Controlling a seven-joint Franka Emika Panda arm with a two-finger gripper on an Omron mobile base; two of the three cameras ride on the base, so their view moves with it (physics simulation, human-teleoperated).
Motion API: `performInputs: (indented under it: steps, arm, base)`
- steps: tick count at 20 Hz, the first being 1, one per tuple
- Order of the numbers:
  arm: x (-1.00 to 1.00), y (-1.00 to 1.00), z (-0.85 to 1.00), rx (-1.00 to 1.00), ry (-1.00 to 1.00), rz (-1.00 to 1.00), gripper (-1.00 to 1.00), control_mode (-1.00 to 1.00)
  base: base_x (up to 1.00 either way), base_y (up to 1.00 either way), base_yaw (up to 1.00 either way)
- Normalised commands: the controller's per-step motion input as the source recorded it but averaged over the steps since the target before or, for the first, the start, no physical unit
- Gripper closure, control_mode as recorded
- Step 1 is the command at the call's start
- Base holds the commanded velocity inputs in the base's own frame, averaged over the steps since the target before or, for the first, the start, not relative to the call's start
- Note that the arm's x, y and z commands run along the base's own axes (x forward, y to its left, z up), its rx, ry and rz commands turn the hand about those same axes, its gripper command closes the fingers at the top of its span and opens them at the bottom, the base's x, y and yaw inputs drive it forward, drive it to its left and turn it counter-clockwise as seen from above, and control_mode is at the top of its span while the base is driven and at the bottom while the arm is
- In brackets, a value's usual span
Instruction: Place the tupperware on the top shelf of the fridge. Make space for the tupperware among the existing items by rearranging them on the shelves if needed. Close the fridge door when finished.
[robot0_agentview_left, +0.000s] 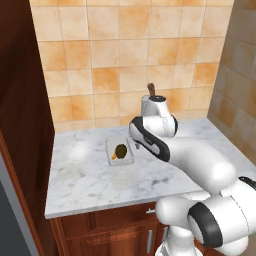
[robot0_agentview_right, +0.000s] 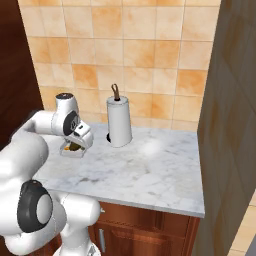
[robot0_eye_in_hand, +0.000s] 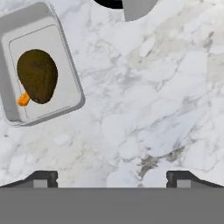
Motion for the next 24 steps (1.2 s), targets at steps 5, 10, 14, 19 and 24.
performInputs:
  steps: [5, 10, 14, 19, 24]
  arm:
    - [0.35, 0.19, -0.63, 0.11, 0.11, -0.06, -1.0, -1.0]
    - [0.48, 0.25, -0.54, 0.0, 0.04, -0.04, -1.0, -1.0]
    - [0.5, 0.19, -0.39, -0.01, 0.0, -0.06, -1.0, -1.0]
    - [0.33, 0.03, -0.51, 0.0, 0.0, -0.05, -1.0, -1.0]
    - [0.27, 0.0, -0.41, 0.0, 0.0, -0.05, 1.0, -1.0]
  base:
    - [0.0, 0.0, 0.0]
    - [0.0, 0.0, 0.0]
    - [0.0, 0.0, 0.0]
    - [0.0, 0.0, 0.0]
    - [0.0, 0.0, 0.0]
